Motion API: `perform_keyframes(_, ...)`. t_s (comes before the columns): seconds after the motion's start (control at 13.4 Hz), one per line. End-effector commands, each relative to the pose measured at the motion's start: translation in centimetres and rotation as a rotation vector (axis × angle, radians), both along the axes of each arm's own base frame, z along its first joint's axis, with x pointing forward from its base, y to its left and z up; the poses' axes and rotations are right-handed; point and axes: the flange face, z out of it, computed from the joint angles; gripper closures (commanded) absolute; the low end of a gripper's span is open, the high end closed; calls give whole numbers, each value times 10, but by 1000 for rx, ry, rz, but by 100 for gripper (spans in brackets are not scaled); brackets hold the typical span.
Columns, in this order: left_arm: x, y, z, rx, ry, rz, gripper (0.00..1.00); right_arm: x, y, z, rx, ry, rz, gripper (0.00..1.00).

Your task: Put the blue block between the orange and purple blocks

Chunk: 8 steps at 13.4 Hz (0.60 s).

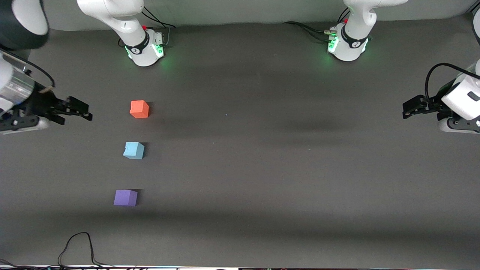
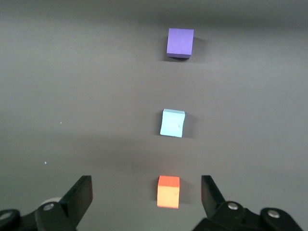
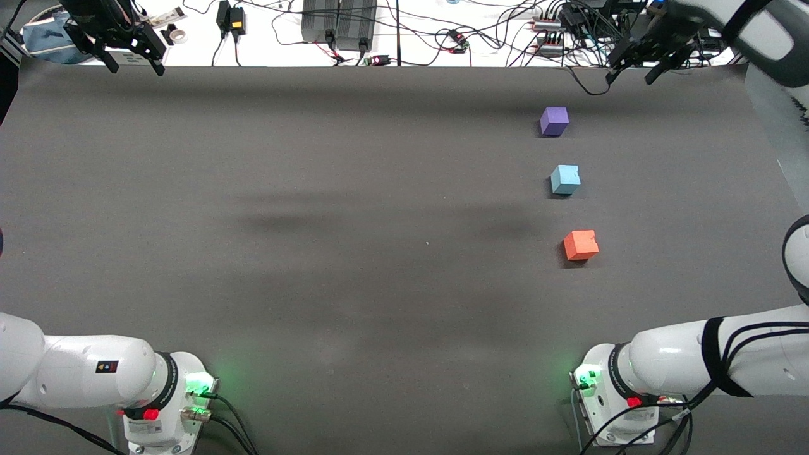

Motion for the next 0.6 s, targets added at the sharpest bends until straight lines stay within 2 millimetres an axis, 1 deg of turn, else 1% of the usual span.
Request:
perform_keyframes(0.0,-1,-1,3,-9,6,7,0,3,15,22,-11,13,50,0)
perform_keyframes(0.07,-1,-1,3,-9,6,7,0,2,23,25,-18,14,59,0)
perform_keyframes(0.15,-1,-1,3,-9,6,7,0,2,23,25,-37,17,54,0)
perform_keyframes(0.22,-1,-1,3,-9,6,7,0,1,27,23,-53,26,62,0)
perform_keyframes(0.37,-1,-1,3,-9,6,7,0,-1,20,22,-61,45,53,0)
perform_keyframes(0.52,-1,-1,3,-9,6,7,0,-1,20,23,-61,43,51,0)
